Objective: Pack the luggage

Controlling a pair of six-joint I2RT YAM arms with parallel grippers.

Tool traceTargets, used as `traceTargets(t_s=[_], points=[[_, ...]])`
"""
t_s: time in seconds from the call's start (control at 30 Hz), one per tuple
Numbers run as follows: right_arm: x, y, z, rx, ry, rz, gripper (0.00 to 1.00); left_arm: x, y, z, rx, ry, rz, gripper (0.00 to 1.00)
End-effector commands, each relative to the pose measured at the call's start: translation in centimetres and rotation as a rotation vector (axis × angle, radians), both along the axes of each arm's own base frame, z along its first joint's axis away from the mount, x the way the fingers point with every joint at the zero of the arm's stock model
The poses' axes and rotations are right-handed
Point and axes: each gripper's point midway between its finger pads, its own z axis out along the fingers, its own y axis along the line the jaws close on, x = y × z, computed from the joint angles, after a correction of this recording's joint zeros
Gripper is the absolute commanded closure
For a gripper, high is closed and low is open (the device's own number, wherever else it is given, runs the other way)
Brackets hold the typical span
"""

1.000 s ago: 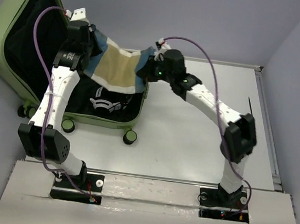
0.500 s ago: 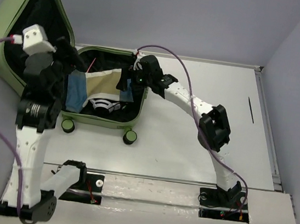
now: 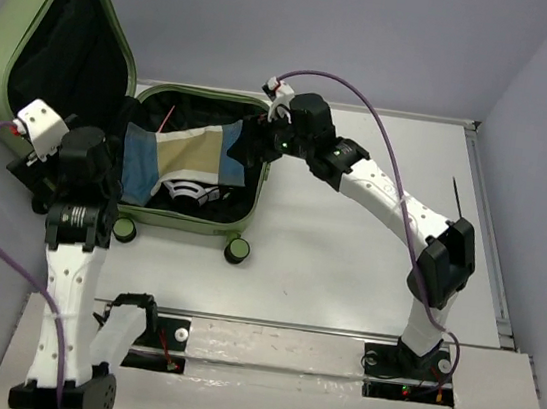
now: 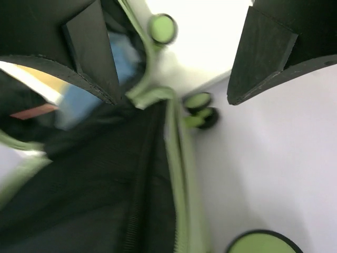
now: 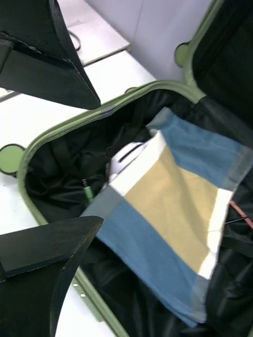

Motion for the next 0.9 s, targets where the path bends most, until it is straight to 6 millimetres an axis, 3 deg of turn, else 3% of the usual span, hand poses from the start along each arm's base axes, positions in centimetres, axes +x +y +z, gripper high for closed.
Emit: traceTargets(t_s=[0.0, 0.07, 0.17, 0.3, 0.33, 0.37, 0.4, 0.57, 0.67, 0.7, 0.73, 0.77, 0.8, 0.87], points=[[-1.4, -1.4, -2.0, -0.037, -0.024, 0.029, 0.12, 1.5, 4.7, 0.8, 0.023, 0.031, 0.195, 0.07], [-2.0, -2.0, -3.6, -0.061, -0.011, 0.03, 0.12, 1.2, 6.7, 1.2, 0.018, 0.027, 0.271, 0.06], [-2.4, -2.6, -5.4, -0.085, 0.006, 0.028, 0.11, 2.7, 7.9, 0.6, 0.021, 0.097, 0.323, 0.06], [-1.6, -3.6, -7.6, -0.133, 0.013, -0.04, 0.11, 3.7, 8.2, 1.4, 0.03, 0.09, 0.308, 0.07], [-0.7, -4.3, -8.2, -0.15, 0.019, -0.091, 0.11, 3.8, 8.3, 1.5, 0.035, 0.088, 0.31, 0.08], [-0.4, -4.5, -8.6, -0.16, 0.023, -0.114, 0.11, 3.9, 8.3, 1.5, 0.04, 0.095, 0.311, 0.11], [0.1, -4.7, -9.5, -0.178, 0.031, -0.139, 0.11, 4.1, 8.4, 1.4, 0.041, 0.098, 0.311, 0.21], [1.7, -6.2, -10.6, -0.196, 0.051, -0.244, 0.13, 4.8, 7.8, 0.8, 0.026, 0.079, 0.264, 0.2], [3.5, -9.0, -8.1, -0.156, 0.03, -0.316, 0.15, 5.3, 6.4, 0.6, 0.009, 0.052, 0.198, 0.1], [5.1, -11.6, -7.5, -0.137, 0.048, -0.357, 0.16, 4.9, 5.7, 0.7, 0.005, 0.031, 0.172, 0.03], [5.0, -12.7, -6.0, -0.092, 0.058, -0.347, 0.16, 5.6, 4.2, 0.6, -0.013, 0.011, 0.109, 0.01], [5.4, -14.3, -5.5, -0.08, 0.065, -0.368, 0.16, 5.6, 3.4, 0.3, -0.027, 0.003, 0.077, 0.01], [6.7, -17.3, -5.2, -0.074, 0.071, -0.426, 0.16, 5.1, 2.5, 0.5, -0.043, -0.014, 0.036, 0.01], [6.8, -20.8, -4.6, -0.059, 0.084, -0.478, 0.15, 4.9, 0.2, 0.2, -0.091, -0.043, -0.063, 0.01]])
